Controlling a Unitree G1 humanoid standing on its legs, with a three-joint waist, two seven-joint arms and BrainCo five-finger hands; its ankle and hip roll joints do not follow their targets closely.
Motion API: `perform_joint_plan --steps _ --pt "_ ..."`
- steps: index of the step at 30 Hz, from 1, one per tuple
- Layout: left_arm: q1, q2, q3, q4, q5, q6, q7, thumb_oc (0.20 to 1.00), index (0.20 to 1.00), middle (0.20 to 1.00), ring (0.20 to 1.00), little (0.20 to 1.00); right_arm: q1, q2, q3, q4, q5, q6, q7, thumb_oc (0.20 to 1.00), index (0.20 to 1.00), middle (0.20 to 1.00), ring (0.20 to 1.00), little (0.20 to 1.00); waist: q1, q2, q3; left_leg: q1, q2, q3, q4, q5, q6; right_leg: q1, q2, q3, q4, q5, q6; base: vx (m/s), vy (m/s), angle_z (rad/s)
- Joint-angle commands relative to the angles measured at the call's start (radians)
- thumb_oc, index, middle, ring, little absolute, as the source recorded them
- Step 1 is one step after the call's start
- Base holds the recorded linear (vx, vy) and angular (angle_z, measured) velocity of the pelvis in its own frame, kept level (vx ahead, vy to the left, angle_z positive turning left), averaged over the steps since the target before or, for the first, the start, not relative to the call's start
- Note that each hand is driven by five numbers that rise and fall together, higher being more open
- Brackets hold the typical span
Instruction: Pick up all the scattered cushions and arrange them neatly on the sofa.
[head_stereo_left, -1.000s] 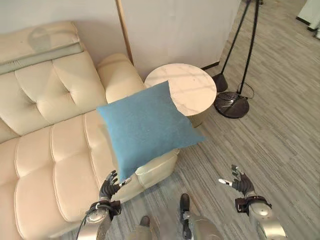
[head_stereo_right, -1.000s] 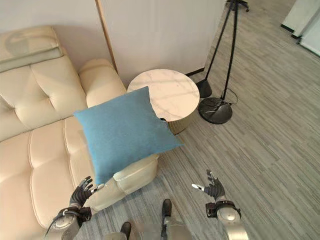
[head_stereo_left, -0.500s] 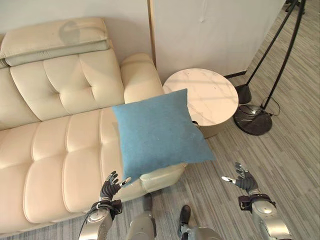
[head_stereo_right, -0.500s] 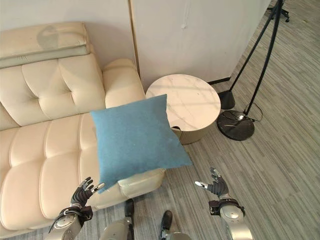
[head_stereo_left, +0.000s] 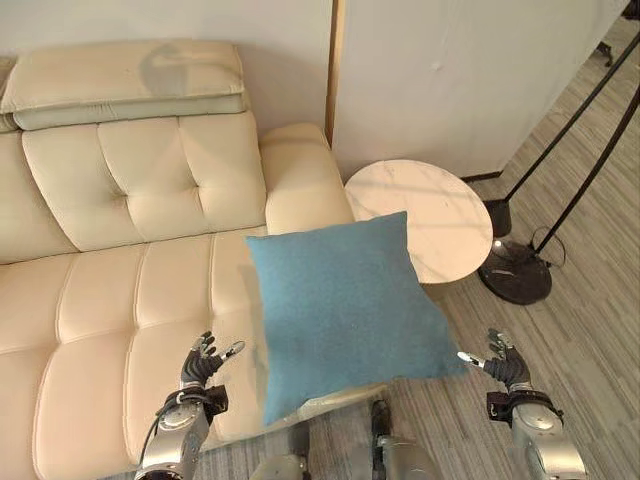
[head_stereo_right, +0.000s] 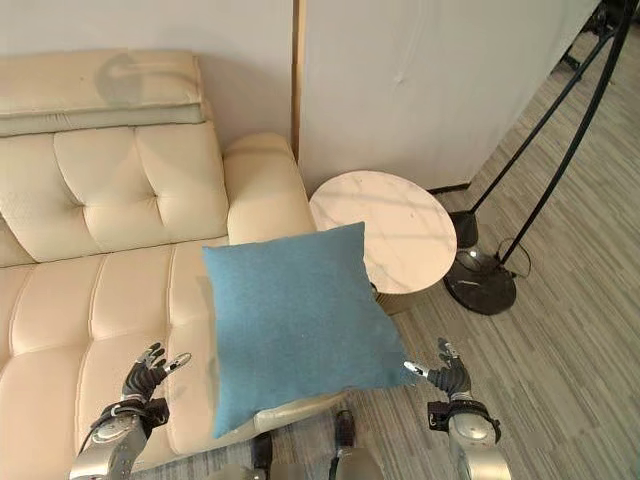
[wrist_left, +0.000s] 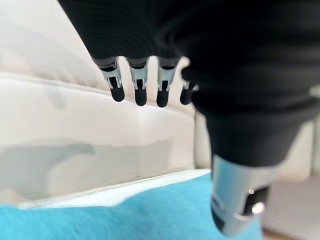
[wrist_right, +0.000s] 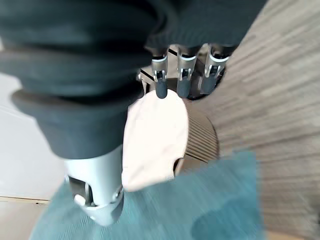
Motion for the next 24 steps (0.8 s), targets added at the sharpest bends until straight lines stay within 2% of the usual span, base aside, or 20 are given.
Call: perform_joint_plan --steps 1,6,12,15,16,17,19,20,22,23,24 --pt "-0.034 0.009 0.001 0.029 -0.055 -0.029 -0.012 1.000 1.000 1.000 1.000 1.000 -0.047 -0.081 -0.018 -0.014 0.010 -0.014 -0.016 1.000 1.000 1.000 1.000 1.000 -0.001 0.021 -0.007 -0.049 0.065 -0.006 0.046 -0.080 -0.043 0.061 0.029 -0.001 0.003 -0.121 0.021 0.09 -0.060 -0.13" --pt "-0.126 -0.023 -0.075 0.151 -0.081 -0.022 -0.005 1.000 1.000 1.000 1.000 1.000 -0.132 -0.047 0.093 0.016 0.050 -0.009 -0.019 1.000 1.000 1.000 1.000 1.000 -0.004 0.021 -0.004 -0.056 0.076 -0.012 0.028 -0.070 -0.053 0.058 0.037 -0.007 -0.008 -0.127 0.011 0.04 -0.054 -0.11" --pt "-0.213 -0.059 -0.156 0.213 -0.083 -0.022 0.004 1.000 1.000 1.000 1.000 1.000 -0.196 0.023 0.221 -0.028 0.099 -0.021 -0.018 1.000 1.000 1.000 1.000 1.000 -0.006 0.023 0.032 -0.106 0.087 -0.015 0.033 -0.061 -0.059 0.005 0.045 -0.007 0.002 -0.127 0.002 -0.08 -0.023 0.00" --pt "-0.345 -0.082 -0.246 0.239 -0.080 -0.036 0.022 1.000 1.000 1.000 1.000 1.000 -0.306 0.065 0.344 -0.054 0.118 -0.035 -0.023 1.000 1.000 1.000 1.000 1.000 -0.004 0.020 0.104 -0.203 0.091 -0.022 0.076 -0.054 -0.061 -0.087 0.048 -0.006 0.037 -0.117 -0.005 -0.20 -0.013 0.05" --pt "-0.345 -0.082 -0.246 0.239 -0.080 -0.036 0.022 1.000 1.000 1.000 1.000 1.000 -0.306 0.065 0.344 -0.054 0.119 -0.035 -0.023 1.000 1.000 1.000 1.000 1.000 -0.005 0.020 0.104 -0.204 0.091 -0.022 0.077 -0.054 -0.061 -0.087 0.048 -0.006 0.037 -0.117 -0.005 -0.20 -0.007 0.08" --pt "-0.443 -0.082 -0.290 0.268 -0.094 -0.047 0.042 1.000 1.000 1.000 1.000 1.000 -0.403 0.086 0.397 -0.031 0.149 -0.044 -0.047 1.000 1.000 1.000 1.000 1.000 -0.002 0.018 0.141 -0.260 0.092 -0.025 0.103 -0.043 -0.064 -0.133 0.046 -0.006 0.052 -0.107 -0.010 -0.13 -0.006 0.07" --pt "-0.508 -0.083 -0.327 0.272 -0.102 -0.051 0.044 1.000 1.000 1.000 1.000 1.000 -0.476 0.111 0.437 -0.008 0.197 -0.049 -0.055 1.000 1.000 1.000 1.000 1.000 -0.001 0.019 0.165 -0.294 0.092 -0.029 0.117 -0.035 -0.067 -0.159 0.043 -0.008 0.062 -0.101 -0.011 -0.13 0.002 0.06" --pt "-0.508 -0.083 -0.327 0.272 -0.102 -0.051 0.044 1.000 1.000 1.000 1.000 1.000 -0.476 0.111 0.437 -0.008 0.197 -0.049 -0.055 1.000 1.000 1.000 1.000 1.000 -0.001 0.019 0.165 -0.294 0.092 -0.029 0.117 -0.035 -0.067 -0.159 0.043 -0.008 0.062 -0.101 -0.011 -0.10 -0.001 0.02" --pt "-0.542 -0.093 -0.374 0.209 -0.147 -0.067 0.033 1.000 1.000 1.000 1.000 1.000 -0.529 0.157 0.478 0.022 0.318 -0.070 -0.044 1.000 1.000 1.000 1.000 1.000 0.005 0.021 0.200 -0.327 0.089 -0.035 0.131 -0.026 -0.071 -0.181 0.039 -0.013 0.069 -0.099 -0.013 -0.06 -0.001 0.03" --pt "-0.542 -0.092 -0.374 0.209 -0.147 -0.067 0.033 1.000 1.000 1.000 1.000 1.000 -0.529 0.158 0.478 0.022 0.318 -0.070 -0.044 1.000 1.000 1.000 1.000 1.000 0.005 0.021 0.200 -0.328 0.089 -0.036 0.131 -0.026 -0.071 -0.181 0.039 -0.013 0.069 -0.099 -0.013 -0.03 0.011 0.11" --pt "-0.527 -0.099 -0.394 0.131 -0.179 -0.071 0.013 1.000 1.000 1.000 1.000 1.000 -0.527 0.181 0.497 0.032 0.390 -0.081 -0.015 1.000 1.000 1.000 1.000 1.000 0.012 0.026 0.217 -0.336 0.087 -0.037 0.132 -0.022 -0.073 -0.187 0.036 -0.017 0.070 -0.099 -0.012 -0.01 0.007 0.14"
